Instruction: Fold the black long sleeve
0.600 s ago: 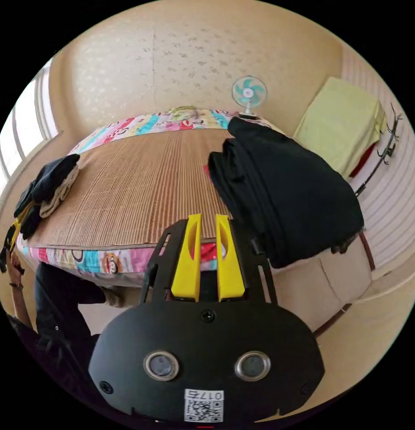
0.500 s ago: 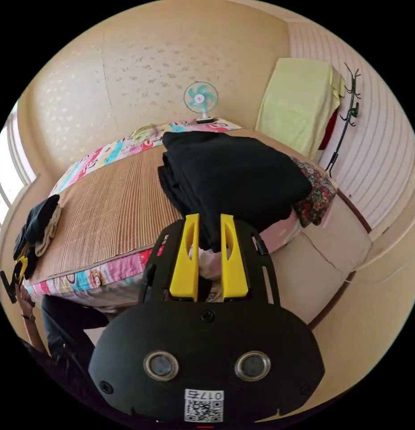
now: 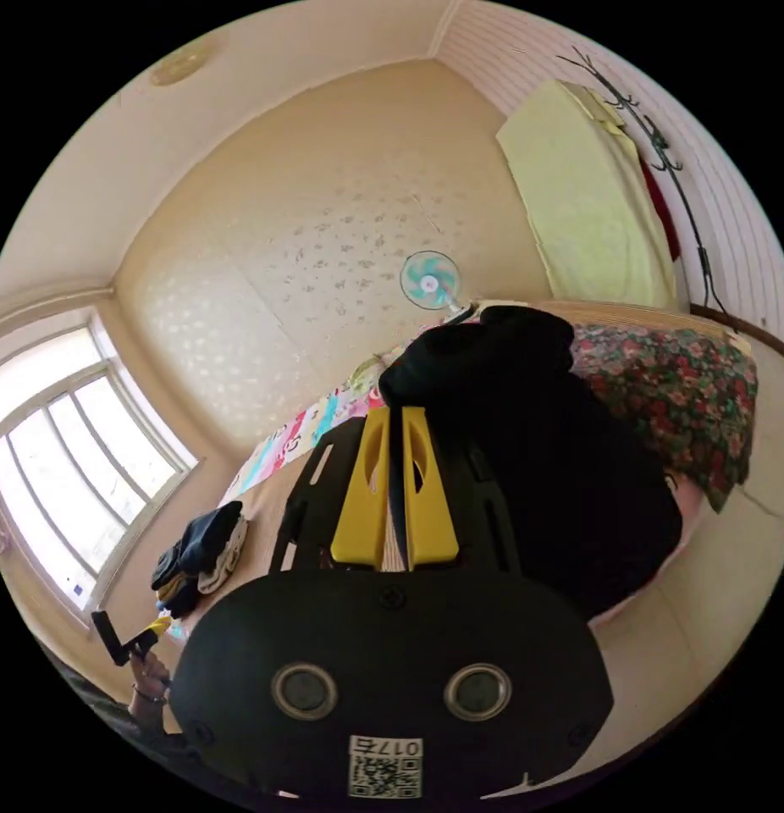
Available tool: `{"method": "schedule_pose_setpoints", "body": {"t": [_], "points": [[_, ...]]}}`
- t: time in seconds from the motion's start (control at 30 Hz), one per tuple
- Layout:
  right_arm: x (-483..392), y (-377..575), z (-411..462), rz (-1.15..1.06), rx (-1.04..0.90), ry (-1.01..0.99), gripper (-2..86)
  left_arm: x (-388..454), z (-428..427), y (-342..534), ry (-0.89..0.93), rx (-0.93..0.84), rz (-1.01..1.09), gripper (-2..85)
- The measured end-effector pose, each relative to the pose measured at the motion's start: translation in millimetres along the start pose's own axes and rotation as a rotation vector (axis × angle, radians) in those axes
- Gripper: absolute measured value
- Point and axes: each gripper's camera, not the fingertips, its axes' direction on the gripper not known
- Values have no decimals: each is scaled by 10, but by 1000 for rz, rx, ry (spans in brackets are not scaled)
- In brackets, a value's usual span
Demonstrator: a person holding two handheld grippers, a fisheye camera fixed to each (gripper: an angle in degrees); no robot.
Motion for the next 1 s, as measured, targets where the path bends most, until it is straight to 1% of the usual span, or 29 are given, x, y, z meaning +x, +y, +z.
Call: {"method": "schedule_pose_setpoints", "body": {"t": [0.07,0.1,0.17,0.2,0.27,0.3,0.33,0.37,0.4,0.43,0.47,0.5,0.6,0.67,0.7,0.77,0.8,0.87,0.9,0.93,1.0], "points": [[-732,-27,516,-170,-47,-240,34,37,-5,73,-1,-5,-18,99],[-915,0,636,-203,-62,-283,33,48,1,84,-10,-10,-25,99],[-1616,264,1067,-302,-126,-433,34,89,1,120,-35,-9,-43,99],[-1780,364,1172,-326,-154,-456,35,93,-3,128,-38,-5,-47,99],[-2354,875,1533,-411,-297,-655,38,62,-16,151,-53,5,-80,99],[-2478,1019,1609,-431,-345,-696,39,46,-15,155,-58,4,-88,99],[-2702,1316,1735,-482,-452,-736,42,2,-10,161,-68,-3,-107,100],[-2867,1609,1818,-536,-545,-719,47,-54,2,165,-78,-18,-128,102],[-2914,1736,1831,-564,-571,-699,49,-86,12,166,-85,-28,-141,104],[-2941,1940,1817,-615,-586,-642,49,-156,42,172,-103,-53,-165,107],[-2885,2060,1795,-631,-581,-564,51,-230,84,176,-119,-78,-183,111],[-2831,2086,1787,-626,-577,-527,53,-269,109,174,-125,-89,-189,112],[-2366,1952,1806,-504,-571,-397,69,-509,259,28,-191,-133,-196,115],[-1958,1717,1874,-376,-570,-263,89,-777,401,-224,-287,-124,-194,123],[-1866,1666,1893,-354,-559,-224,95,-859,452,-296,-308,-118,-196,123],[-1581,1548,2077,-289,-597,-90,111,-1253,800,-572,-392,-157,-227,124],[-1528,1540,2153,-275,-627,-65,114,-1363,921,-628,-412,-185,-241,125],[-1406,1605,2496,-253,-766,-13,111,-1804,1508,-710,-485,-355,-308,123],[-1393,1643,2579,-262,-796,-6,102,-1901,1658,-693,-498,-412,-326,122],[-1372,1677,2689,-274,-839,-30,84,-1894,1699,-707,-512,-381,-307,111],[-1350,1535,2613,-265,-803,-78,59,-1778,1623,-773,-477,-384,-255,54]]}}
